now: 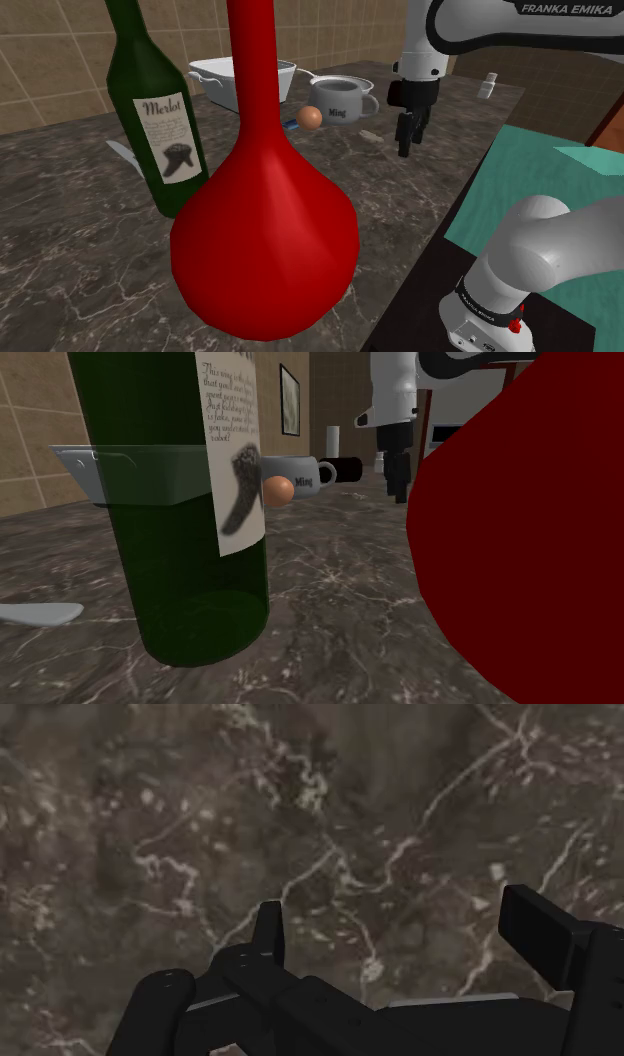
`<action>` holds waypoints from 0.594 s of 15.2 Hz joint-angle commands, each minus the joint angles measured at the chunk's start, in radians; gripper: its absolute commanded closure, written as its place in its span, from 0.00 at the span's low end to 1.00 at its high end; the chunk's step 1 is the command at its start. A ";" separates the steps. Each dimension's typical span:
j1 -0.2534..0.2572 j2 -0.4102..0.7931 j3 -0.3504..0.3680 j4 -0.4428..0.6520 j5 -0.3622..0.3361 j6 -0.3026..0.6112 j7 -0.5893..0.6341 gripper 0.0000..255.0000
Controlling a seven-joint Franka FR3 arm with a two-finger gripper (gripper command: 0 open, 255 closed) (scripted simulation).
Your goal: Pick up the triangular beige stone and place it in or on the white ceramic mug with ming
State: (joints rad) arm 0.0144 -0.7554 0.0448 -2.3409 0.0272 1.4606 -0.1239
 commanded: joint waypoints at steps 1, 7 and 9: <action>0.000 0.000 0.000 0.000 0.000 0.000 0.000 0.00; -0.018 0.188 0.116 0.200 -0.039 0.040 0.147 0.00; -0.027 0.254 0.155 0.276 -0.064 0.042 0.199 0.00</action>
State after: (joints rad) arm -0.0087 -0.5333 0.1792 -2.1027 -0.0248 1.5013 0.0461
